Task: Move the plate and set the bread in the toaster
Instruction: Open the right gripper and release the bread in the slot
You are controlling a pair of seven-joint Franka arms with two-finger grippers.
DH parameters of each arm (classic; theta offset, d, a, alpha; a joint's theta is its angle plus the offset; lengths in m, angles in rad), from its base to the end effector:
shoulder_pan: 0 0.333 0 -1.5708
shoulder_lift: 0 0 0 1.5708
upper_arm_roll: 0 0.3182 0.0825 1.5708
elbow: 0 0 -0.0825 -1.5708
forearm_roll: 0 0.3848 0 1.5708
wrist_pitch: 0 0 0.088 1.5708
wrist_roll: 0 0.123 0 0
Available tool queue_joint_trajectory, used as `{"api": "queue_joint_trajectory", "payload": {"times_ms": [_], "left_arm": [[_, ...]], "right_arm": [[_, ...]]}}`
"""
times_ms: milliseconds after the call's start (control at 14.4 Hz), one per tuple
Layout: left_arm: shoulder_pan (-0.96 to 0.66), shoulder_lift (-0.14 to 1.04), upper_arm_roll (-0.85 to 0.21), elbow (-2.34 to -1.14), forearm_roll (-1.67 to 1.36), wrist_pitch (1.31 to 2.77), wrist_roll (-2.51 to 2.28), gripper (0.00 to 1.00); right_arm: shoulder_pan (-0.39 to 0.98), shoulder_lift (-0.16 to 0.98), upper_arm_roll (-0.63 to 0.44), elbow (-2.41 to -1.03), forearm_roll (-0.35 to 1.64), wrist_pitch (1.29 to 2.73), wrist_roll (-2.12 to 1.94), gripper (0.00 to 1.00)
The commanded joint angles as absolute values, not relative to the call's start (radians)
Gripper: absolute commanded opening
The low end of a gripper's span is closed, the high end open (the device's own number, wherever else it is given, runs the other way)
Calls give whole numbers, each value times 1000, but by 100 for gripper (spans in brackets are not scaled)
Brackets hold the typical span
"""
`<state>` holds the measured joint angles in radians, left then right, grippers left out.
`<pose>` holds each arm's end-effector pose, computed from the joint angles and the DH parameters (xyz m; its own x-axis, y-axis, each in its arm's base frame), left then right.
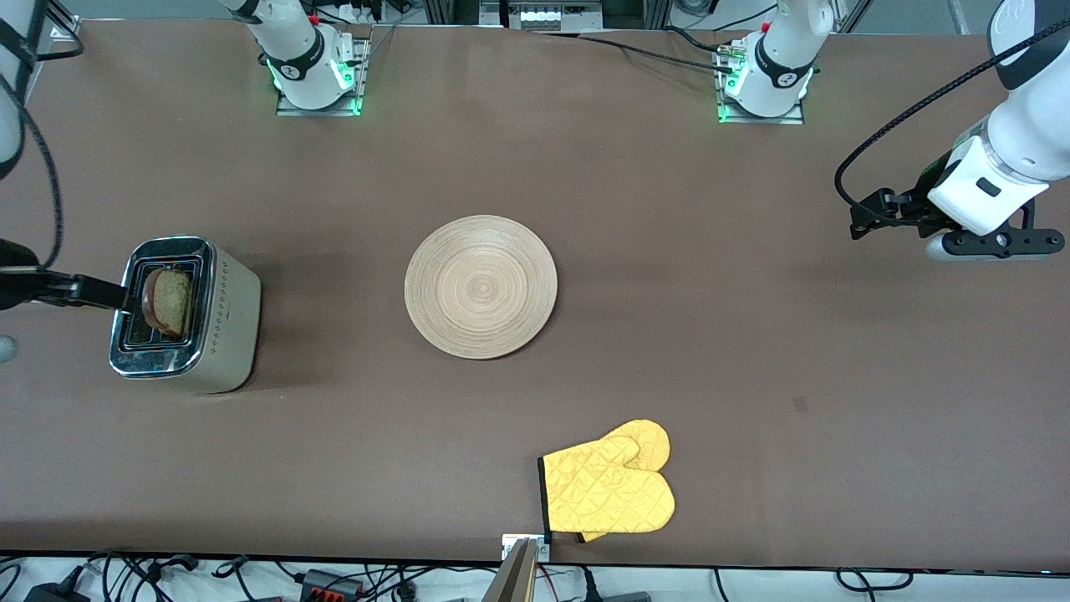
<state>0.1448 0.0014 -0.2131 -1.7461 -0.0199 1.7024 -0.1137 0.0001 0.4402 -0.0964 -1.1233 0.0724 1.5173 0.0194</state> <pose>0.5572 -0.0403 0.5379 0.9977 0.0480 -0.0470 0.0488 -0.9987 0.0146 0.6753 -0.0410 0.5451 0.9935 -0.1042 -0.0450 -0.1056 -0.9939 -0.0305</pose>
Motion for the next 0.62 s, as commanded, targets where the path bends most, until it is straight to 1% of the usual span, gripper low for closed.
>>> {"api": "queue_joint_trajectory", "payload": {"times_ms": [0,69,278,555], "left_arm": [[150,-9,-215,-1750,-35,1707,-121,100],[150,-9,-215,-1750,-35,1707,-121,100],[150,-9,-215,-1750,-35,1707,-121,100],[150,-9,-215,-1750,-35,1707,-120,100]], "right_arm": [[-17,295,-54,-1328,46,1636,9,100],[-17,264,-55,-1379,34,1666,9,100],[-17,227,-55,-1425,23,1667,-40,100],[-15,126,-57,-1572,20,1677,-49,100]]}}
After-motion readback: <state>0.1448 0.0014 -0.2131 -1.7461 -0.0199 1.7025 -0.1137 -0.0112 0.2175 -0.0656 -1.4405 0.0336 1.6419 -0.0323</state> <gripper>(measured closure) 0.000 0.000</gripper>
